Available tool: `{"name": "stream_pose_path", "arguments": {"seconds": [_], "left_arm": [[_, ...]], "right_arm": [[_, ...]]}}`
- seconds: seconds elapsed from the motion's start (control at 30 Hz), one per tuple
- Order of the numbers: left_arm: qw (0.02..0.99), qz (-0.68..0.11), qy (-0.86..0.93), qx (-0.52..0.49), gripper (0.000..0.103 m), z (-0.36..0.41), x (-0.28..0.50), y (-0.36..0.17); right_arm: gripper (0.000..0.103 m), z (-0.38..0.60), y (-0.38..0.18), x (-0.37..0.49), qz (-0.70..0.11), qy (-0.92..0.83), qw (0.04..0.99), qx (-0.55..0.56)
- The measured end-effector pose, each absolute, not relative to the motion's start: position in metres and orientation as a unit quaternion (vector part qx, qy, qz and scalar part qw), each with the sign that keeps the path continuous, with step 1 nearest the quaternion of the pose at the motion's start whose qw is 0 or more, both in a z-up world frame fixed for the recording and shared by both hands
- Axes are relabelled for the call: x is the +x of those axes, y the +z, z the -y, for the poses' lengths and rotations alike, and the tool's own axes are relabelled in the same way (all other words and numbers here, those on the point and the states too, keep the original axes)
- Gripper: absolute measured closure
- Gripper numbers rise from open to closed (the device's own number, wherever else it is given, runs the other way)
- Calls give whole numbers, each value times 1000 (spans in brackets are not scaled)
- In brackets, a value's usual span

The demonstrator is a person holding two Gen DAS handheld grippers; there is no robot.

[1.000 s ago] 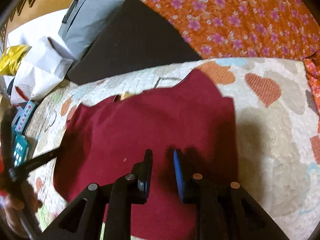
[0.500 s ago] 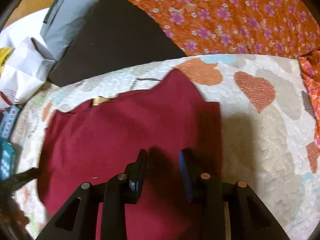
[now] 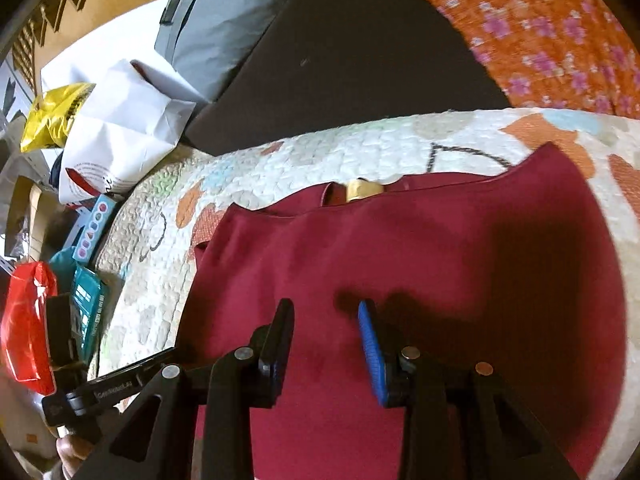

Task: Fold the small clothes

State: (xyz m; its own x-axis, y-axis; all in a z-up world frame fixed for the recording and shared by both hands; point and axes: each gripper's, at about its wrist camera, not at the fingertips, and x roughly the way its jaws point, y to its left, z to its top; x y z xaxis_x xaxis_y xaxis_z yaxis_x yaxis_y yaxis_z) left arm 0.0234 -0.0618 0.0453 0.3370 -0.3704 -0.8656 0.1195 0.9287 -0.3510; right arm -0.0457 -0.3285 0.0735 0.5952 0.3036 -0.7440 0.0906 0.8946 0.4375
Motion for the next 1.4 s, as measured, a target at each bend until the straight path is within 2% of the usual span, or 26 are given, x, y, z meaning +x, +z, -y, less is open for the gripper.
{"name": "stream_pose_path", "arguments": {"seconds": [0.13, 0.3, 0.33, 0.43, 0.53, 0.57, 0.63, 0.7, 0.77, 0.8, 0.9, 1.07, 1.13, 1.27, 1.4], "left_arm": [[809, -551, -152, -137, 40, 59, 35, 41], [802, -559, -141, -156, 30, 61, 47, 26], [802, -559, -141, -156, 26, 63, 48, 24], [811, -551, -145, -133, 19, 75, 46, 24], [810, -551, -160, -120, 20, 83, 45, 24], [804, -555, -173, -129, 31, 85, 45, 24], [797, -560, -182, -137, 41, 88, 44, 25], [796, -559, -185, -140, 56, 88, 44, 25], [789, -565, -188, -153, 82, 86, 45, 29], [785, -566, -192, -164, 84, 86, 44, 33], [776, -554, -230, -193, 85, 89, 35, 59], [780, -518, -310, -168, 85, 130, -1, 105], [783, -515, -322, -137, 85, 153, -14, 109], [778, -527, -333, -82, 85, 189, -28, 95], [778, -528, -332, -76, 85, 192, -28, 90]], "right_arm": [[71, 327, 69, -41, -446, 53, 869, 209], [71, 343, 63, -34, -441, 31, 875, 200], [71, 347, 59, -32, -445, 21, 874, 195], [71, 353, 46, -30, -446, 27, 873, 195], [73, 353, 51, -31, -441, 29, 875, 197], [73, 353, 55, -31, -434, 39, 876, 206], [73, 351, 60, -31, -423, 58, 879, 212], [73, 350, 54, -27, -428, 57, 879, 202], [75, 355, 34, -18, -446, 54, 865, 224], [76, 357, 33, -20, -434, 55, 867, 236], [76, 362, 37, -23, -432, 59, 863, 256], [72, 393, 45, -42, -400, 79, 843, 351], [60, 411, 39, -49, -376, 80, 826, 413], [53, 433, 37, -72, -294, 111, 793, 521], [36, 421, 65, -78, -293, 126, 832, 454]]}}
